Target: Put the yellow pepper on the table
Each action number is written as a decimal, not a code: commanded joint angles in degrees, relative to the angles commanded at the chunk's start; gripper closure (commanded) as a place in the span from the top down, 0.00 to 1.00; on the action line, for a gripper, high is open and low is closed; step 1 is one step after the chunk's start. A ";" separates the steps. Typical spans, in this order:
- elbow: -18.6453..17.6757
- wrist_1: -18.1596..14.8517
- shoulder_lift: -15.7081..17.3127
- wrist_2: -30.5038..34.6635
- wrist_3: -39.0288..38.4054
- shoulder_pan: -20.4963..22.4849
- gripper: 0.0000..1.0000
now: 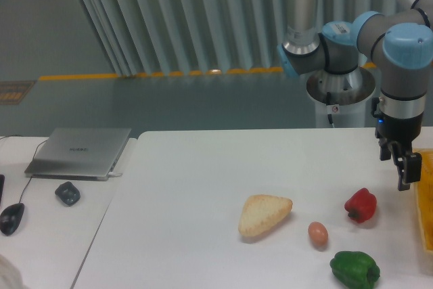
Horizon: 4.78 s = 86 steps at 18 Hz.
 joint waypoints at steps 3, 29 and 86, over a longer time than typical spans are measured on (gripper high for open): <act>-0.79 0.26 0.62 -0.17 0.00 0.09 1.00; -0.27 9.14 -6.23 -1.67 -0.88 11.07 1.00; 6.15 -0.61 -9.41 -9.48 -8.25 11.42 0.40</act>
